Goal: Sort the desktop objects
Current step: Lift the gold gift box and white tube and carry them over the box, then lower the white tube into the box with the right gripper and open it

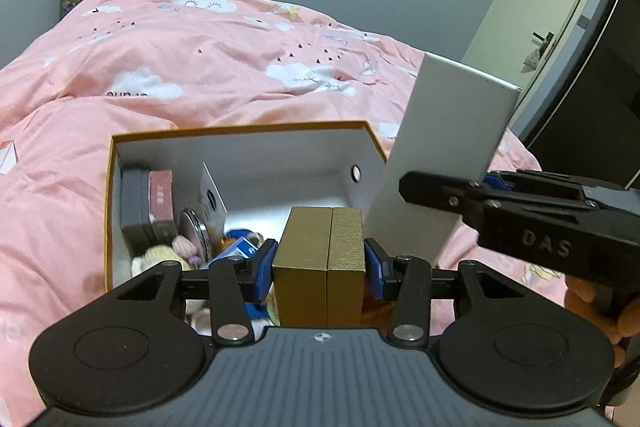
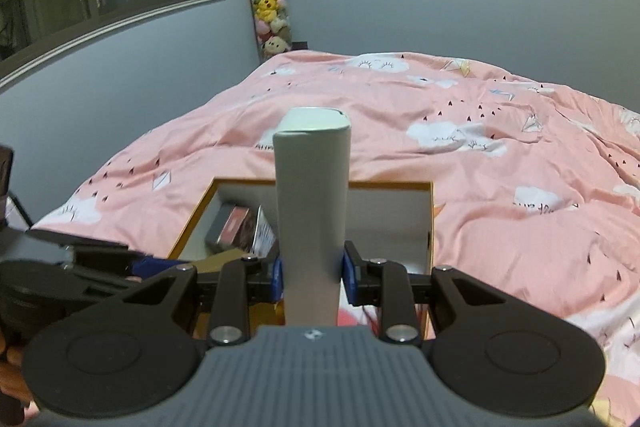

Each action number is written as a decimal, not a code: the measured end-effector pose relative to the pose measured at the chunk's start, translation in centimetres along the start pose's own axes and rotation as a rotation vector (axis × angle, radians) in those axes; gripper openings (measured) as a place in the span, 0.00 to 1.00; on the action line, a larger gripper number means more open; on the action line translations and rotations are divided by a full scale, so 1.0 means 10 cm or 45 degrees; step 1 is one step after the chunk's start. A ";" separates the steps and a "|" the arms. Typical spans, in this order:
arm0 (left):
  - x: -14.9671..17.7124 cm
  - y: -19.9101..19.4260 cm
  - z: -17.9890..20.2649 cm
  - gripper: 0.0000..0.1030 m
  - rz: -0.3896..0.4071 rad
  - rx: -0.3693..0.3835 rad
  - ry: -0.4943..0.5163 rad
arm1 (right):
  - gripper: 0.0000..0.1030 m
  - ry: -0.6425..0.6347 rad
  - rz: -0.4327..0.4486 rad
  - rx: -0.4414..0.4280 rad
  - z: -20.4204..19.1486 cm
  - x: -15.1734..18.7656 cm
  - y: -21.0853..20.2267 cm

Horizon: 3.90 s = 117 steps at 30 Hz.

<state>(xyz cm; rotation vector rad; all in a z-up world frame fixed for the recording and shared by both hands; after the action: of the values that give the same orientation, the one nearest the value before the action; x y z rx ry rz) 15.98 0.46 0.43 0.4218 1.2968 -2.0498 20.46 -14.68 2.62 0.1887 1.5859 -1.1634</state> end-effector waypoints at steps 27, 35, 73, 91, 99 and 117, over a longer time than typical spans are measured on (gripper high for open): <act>-0.45 0.67 -0.27 0.51 -0.075 0.003 -0.036 | 0.29 -0.115 -0.440 0.211 0.41 0.21 1.39; -0.49 0.88 -0.31 0.51 -0.108 -0.005 -0.048 | 0.30 -0.164 -0.497 0.196 0.36 0.23 1.59; -0.61 1.18 -0.48 0.51 -0.178 0.033 -0.146 | 0.42 -0.496 -0.532 0.242 0.23 0.38 1.64; -0.57 1.52 -0.20 0.51 -0.181 -0.048 -0.039 | 0.21 -0.326 -0.345 0.250 0.38 0.39 1.24; -0.50 1.63 0.01 0.51 -0.180 -0.090 0.090 | 0.32 -0.140 -0.178 0.258 0.54 0.30 0.84; -0.27 1.83 0.30 0.51 -0.052 -0.226 0.294 | 0.33 0.078 -0.110 0.379 0.95 0.51 0.70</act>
<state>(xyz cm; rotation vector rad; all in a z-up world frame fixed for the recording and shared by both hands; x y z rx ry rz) 30.67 -6.43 -8.91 0.5669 1.6227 -1.9413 29.34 -20.41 -4.69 0.3558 1.4798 -1.4718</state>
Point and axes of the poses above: each gripper's, at about its wrist camera, not at the fingertips, and y roughly the way its jaws point, z to its right, x to its underside, the point moved 4 cm from there along y, roughly the way its jaws point, and after that the axes turned 14 degrees about -y, right-handed, at the moved point
